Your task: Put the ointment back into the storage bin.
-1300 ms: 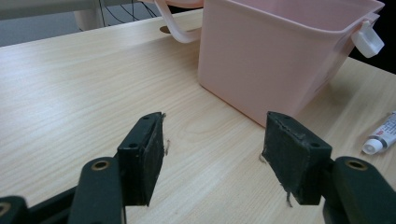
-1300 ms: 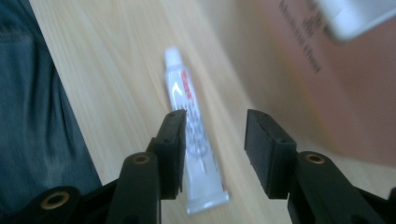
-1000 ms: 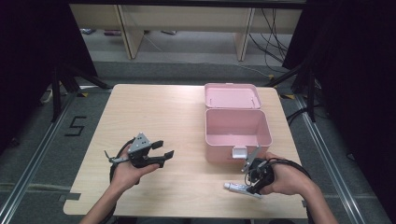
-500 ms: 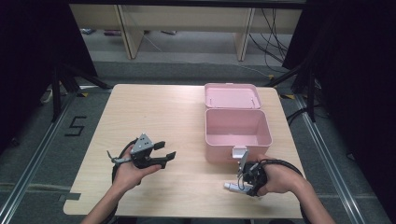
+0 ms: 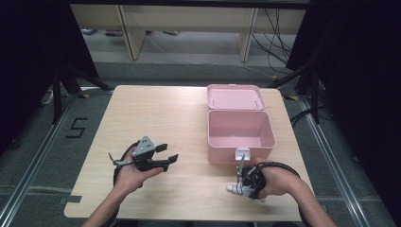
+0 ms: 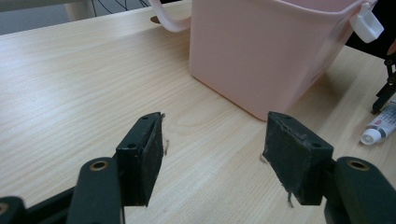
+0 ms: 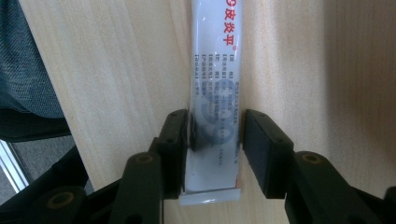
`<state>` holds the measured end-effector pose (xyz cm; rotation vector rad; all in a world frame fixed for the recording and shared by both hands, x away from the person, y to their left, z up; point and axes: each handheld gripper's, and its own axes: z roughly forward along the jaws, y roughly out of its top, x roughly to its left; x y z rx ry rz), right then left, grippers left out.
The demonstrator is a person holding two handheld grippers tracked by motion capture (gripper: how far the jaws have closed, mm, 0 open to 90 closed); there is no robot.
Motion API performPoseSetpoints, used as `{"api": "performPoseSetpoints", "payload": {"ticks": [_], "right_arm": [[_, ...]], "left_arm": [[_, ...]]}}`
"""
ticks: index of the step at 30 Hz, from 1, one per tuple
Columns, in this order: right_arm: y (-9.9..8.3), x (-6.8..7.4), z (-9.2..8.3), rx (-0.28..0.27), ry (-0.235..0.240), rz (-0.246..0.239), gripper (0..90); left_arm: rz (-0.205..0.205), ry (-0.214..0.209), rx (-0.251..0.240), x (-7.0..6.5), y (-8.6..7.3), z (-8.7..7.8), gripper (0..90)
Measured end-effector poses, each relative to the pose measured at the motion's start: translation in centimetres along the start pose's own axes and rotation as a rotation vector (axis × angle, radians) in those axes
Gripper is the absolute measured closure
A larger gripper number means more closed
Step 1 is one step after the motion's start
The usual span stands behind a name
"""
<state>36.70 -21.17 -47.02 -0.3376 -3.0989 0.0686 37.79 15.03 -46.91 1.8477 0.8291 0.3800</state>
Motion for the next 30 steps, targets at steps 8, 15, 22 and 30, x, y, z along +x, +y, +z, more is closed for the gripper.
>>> {"api": "performPoseSetpoints", "payload": {"ticks": [8,15,22,30], "right_arm": [[0.27,-0.07,0.32,0.006,-0.01,-0.047,62.6],[0.32,0.17,0.31,0.016,-0.016,-0.035,64.3],[0.44,-0.02,0.65,-0.016,0.004,-0.081,65.3],[0.64,0.09,0.29,0.025,-0.004,-0.083,68.8]], "left_arm": [[0.001,-0.016,-0.005,-0.12,0.01,0.14,36.6],[0.001,-0.014,-0.003,-0.11,-0.01,0.14,36.6],[0.004,-0.007,0.007,-0.21,-0.04,0.12,36.6],[0.004,-0.011,0.006,-0.24,-0.06,0.2,36.6]]}}
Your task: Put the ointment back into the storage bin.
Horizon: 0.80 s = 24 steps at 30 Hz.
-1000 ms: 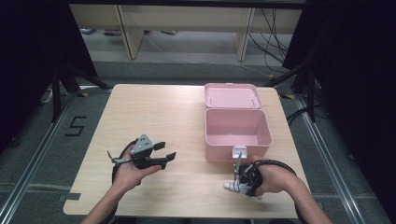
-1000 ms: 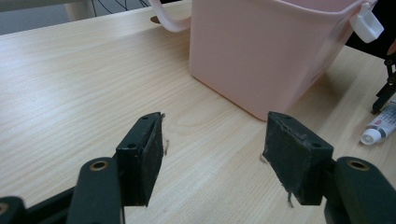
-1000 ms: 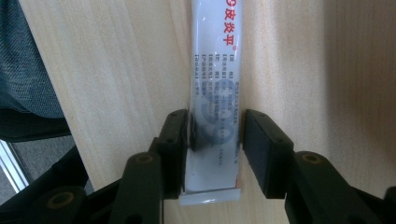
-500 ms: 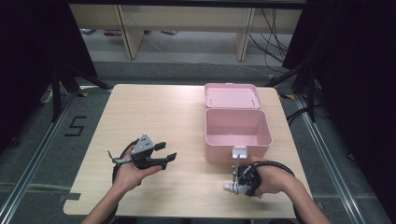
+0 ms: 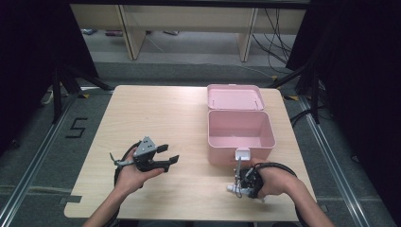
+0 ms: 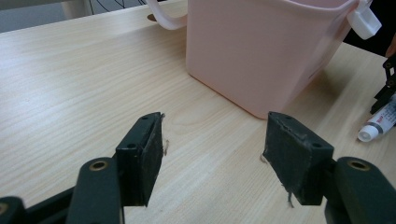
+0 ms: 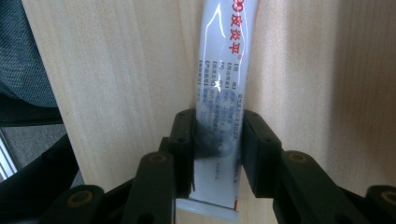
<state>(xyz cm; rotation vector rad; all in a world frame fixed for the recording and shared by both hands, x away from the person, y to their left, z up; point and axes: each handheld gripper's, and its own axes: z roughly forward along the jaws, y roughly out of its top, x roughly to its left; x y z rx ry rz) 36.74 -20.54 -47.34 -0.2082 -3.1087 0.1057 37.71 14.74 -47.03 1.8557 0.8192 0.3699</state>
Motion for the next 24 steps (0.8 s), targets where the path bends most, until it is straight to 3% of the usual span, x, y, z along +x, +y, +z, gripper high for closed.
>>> {"api": "performPoseSetpoints", "payload": {"ticks": [7,9,11,12,15,18,20,22,24], "right_arm": [[0.0,0.0,0.0,-0.007,-0.005,-0.027,69.0],[-0.1,0.0,0.2,-0.039,0.025,-0.019,69.1],[-0.1,0.1,-0.2,0.002,0.005,-0.01,69.1],[-0.1,0.0,-0.2,0.0,0.002,-0.04,69.2],[-0.2,0.1,-0.3,0.003,0.004,-0.007,69.2],[-0.2,0.0,-0.6,-0.006,0.0,-0.042,69.3],[-0.3,0.2,-0.8,-0.004,0.001,-0.008,69.3],[-0.5,-0.1,-0.8,-0.032,0.015,-0.027,69.4],[-0.5,0.1,-1.2,-0.006,-0.002,-0.01,69.4]], "left_arm": [[-0.001,-0.009,0.0,0.0,-0.2,0.1,36.6],[-0.001,-0.001,0.007,0.0,-0.2,0.1,36.6],[0.0,-0.002,0.008,0.0,-0.1,0.1,36.6],[0.001,-0.002,0.008,0.0,-0.1,0.1,36.6],[0.001,-0.01,-0.001,0.0,-0.1,0.1,36.6],[0.002,-0.01,-0.002,0.0,0.0,0.1,36.6],[0.003,-0.011,-0.002,0.0,0.0,0.1,36.6],[0.0,-0.004,0.002,-0.1,-0.1,0.1,36.6],[0.002,-0.002,0.004,0.0,-0.1,0.1,36.6]]}}
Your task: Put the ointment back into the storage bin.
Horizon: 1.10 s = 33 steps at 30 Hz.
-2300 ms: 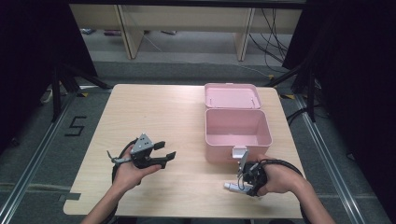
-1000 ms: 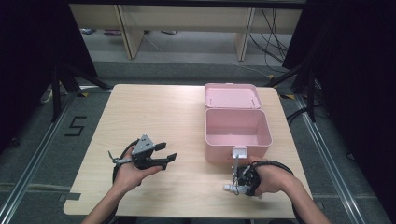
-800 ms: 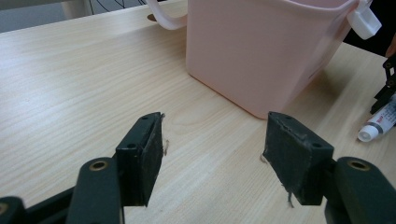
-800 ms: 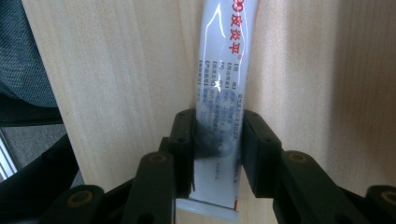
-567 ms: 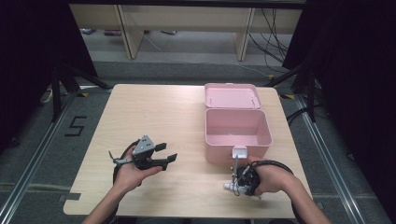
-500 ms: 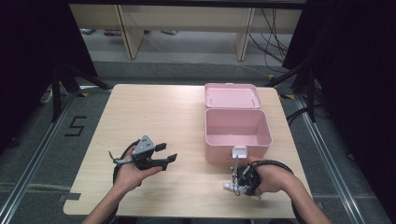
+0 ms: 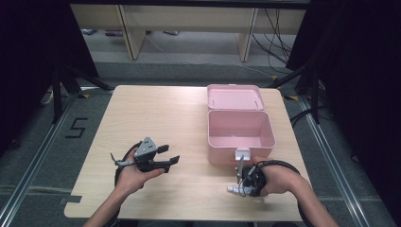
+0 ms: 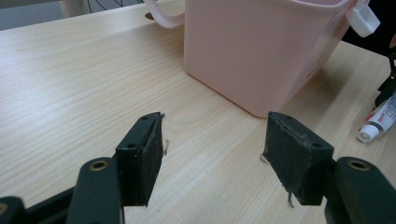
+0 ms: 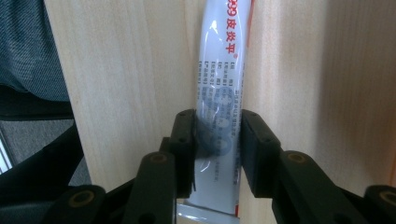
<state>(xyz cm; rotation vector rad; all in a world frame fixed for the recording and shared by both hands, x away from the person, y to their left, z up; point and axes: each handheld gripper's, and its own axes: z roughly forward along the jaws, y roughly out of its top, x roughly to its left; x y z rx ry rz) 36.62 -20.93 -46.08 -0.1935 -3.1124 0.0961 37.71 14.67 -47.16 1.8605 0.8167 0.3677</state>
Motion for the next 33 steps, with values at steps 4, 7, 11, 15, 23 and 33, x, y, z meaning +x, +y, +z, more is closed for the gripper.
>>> {"api": "performPoseSetpoints", "payload": {"ticks": [4,7,11,15,23,33], "right_arm": [[-0.1,-0.1,-0.5,-0.006,-0.004,-0.002,69.5],[-0.2,0.1,-0.9,-0.017,0.0,0.024,69.7],[-0.3,-0.4,-1.1,-0.033,-0.002,-0.043,70.0],[-0.3,-0.3,-1.3,-0.045,-0.004,-0.026,70.5],[-0.4,-0.3,-1.6,-0.041,-0.008,-0.01,70.7],[-0.5,-0.6,-1.7,-0.068,0.002,-0.021,71.0]], "left_arm": [[-0.001,-0.005,-0.005,0.0,0.0,0.0,36.7],[-0.006,-0.004,-0.006,0.1,-0.1,0.0,36.7],[-0.005,0.004,-0.005,0.1,0.0,-0.1,36.7],[-0.006,0.004,-0.008,0.1,0.1,-0.1,36.8],[-0.001,0.005,-0.005,0.1,0.1,-0.2,36.8],[-0.004,0.008,-0.006,0.2,0.0,-0.2,36.9]]}}
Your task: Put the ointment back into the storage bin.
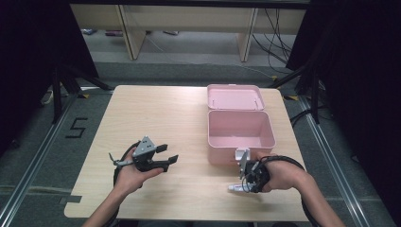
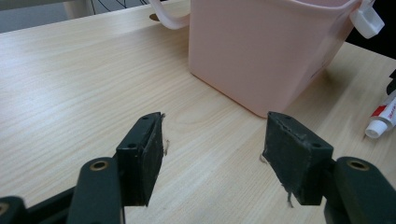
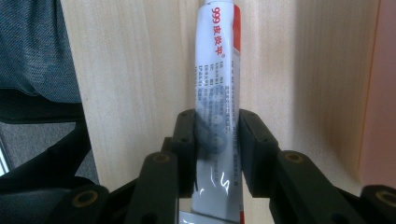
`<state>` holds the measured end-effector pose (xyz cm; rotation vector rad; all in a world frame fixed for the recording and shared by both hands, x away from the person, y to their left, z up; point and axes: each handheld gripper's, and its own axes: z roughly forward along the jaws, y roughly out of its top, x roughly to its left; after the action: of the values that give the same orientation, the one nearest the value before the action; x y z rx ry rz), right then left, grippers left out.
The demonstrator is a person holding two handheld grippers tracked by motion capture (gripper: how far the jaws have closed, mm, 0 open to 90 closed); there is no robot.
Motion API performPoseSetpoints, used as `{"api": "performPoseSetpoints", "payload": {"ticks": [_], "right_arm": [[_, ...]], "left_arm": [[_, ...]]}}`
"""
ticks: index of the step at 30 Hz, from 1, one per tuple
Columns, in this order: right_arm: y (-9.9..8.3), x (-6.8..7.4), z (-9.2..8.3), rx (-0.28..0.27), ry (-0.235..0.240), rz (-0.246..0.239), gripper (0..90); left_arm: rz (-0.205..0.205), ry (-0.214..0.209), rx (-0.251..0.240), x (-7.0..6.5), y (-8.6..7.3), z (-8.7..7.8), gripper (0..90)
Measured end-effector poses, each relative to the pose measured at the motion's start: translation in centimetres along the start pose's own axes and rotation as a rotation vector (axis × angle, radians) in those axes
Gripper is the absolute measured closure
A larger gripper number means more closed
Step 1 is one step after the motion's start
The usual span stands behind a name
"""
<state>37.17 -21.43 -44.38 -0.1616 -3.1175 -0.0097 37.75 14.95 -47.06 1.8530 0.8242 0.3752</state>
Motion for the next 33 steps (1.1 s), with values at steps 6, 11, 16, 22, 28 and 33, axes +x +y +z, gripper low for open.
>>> {"api": "performPoseSetpoints", "payload": {"ticks": [6,11,16,22,28,33], "right_arm": [[-0.1,0.3,-0.5,0.005,-0.008,0.038,71.1],[-0.2,0.3,-1.1,-0.008,-0.011,0.04,71.2],[-0.2,0.1,-1.8,-0.011,-0.023,0.045,71.1],[-0.2,-0.3,-2.5,-0.037,-0.027,-0.01,71.1],[-0.4,-0.4,-3.6,-0.07,-0.033,0.001,71.1],[-0.5,-0.4,-4.4,-0.066,-0.049,0.019,71.1]], "left_arm": [[0.005,0.0,0.003,-0.1,0.1,0.0,36.9],[0.005,0.0,0.004,-0.1,0.2,0.0,36.9],[0.007,0.001,-0.003,0.0,0.3,-0.1,36.9],[0.008,0.0,-0.003,0.0,0.4,-0.1,36.9],[0.007,0.001,0.001,0.0,0.3,-0.1,36.9],[0.007,-0.006,-0.003,0.0,0.2,0.0,36.9]]}}
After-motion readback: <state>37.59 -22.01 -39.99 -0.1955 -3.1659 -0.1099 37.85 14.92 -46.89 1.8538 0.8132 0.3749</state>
